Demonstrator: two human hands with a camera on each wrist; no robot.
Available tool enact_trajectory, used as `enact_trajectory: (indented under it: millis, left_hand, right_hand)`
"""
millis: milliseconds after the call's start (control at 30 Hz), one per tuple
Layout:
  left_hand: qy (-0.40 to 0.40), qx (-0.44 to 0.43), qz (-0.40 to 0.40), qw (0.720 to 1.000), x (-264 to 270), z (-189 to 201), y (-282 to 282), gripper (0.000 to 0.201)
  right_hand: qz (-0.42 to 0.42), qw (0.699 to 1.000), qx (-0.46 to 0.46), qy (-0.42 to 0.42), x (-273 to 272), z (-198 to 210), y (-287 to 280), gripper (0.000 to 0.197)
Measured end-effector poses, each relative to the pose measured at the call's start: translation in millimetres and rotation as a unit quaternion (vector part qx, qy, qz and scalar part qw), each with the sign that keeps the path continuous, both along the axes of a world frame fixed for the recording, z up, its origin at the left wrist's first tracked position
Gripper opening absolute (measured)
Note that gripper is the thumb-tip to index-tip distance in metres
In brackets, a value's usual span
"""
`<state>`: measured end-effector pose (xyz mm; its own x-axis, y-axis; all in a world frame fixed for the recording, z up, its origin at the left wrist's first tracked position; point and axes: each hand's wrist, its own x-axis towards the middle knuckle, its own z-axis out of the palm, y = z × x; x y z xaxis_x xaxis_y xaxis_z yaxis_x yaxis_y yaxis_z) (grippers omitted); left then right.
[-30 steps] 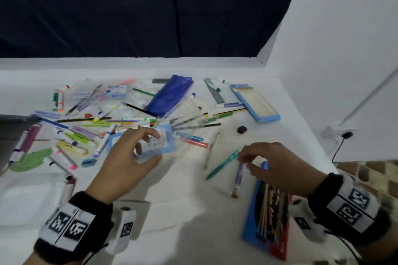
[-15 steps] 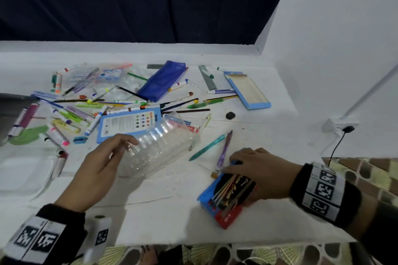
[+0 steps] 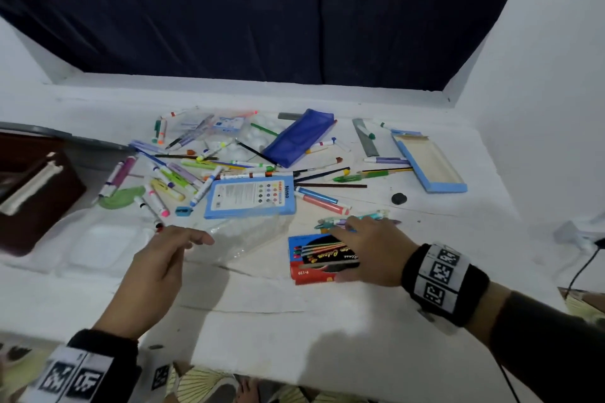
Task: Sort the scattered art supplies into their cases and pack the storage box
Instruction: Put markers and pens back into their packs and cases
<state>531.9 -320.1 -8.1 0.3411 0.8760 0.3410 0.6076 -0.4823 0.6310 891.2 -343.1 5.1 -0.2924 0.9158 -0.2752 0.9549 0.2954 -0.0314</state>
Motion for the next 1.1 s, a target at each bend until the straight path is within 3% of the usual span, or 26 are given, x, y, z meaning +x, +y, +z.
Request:
enact_trajectory:
  millis: [133,233,300,467,533,800,933,1033,1100]
  left_hand:
    - [0.086,0.053,0.014,0.995,-9.5,2.5,-1.3,0.04]
    - [0.161,0.003,-0.022,0.987,-20.8,-2.0,1.8,0.067]
    - [0.157,-0.044,-0.059,0.985,-27.3,-6.6,5.0,0.076]
    - [0.225,-0.043,-0.099,0.968,-28.8,-16.8,13.1,0.055]
    - [0.255,-0.086,-0.096,0.958,-30.5,-26.1,13.2,0.06]
    - [0.262,-0.129,-0.061,0.954,-28.4,-25.7,6.0,0.066]
    - [0.281,-0.138,-0.04,0.949,-18.9,-23.3,1.2,0.077]
    - [0.318,-0.131,-0.037,0.938,-15.8,-20.3,-1.9,0.078]
    - [0.318,-0.138,-0.036,0.937,-17.3,-17.6,-2.8,0.081]
  right_hand:
    - [-0.035,0.999,-0.001,-0.009,-2.2,-4.0,9.2,0.091]
    - [-0.049,0.999,-0.012,-0.005,-2.1,-4.8,9.3,0.092]
    - [-0.048,0.999,-0.022,0.005,-2.3,-2.3,6.7,0.093]
    - [-0.039,0.998,-0.046,0.018,1.1,1.8,-0.5,0.096]
    - [-0.042,0.998,-0.041,0.022,-0.1,3.8,-1.7,0.091]
    - [-0.129,0.968,-0.023,0.215,-23.8,24.2,5.3,0.086]
    - [-0.191,0.947,-0.034,0.256,-48.0,15.5,22.1,0.078]
    - [-0.153,0.949,-0.014,0.276,-64.5,16.7,31.0,0.076]
    - [-0.17,0.925,0.001,0.341,-73.6,21.9,35.7,0.054]
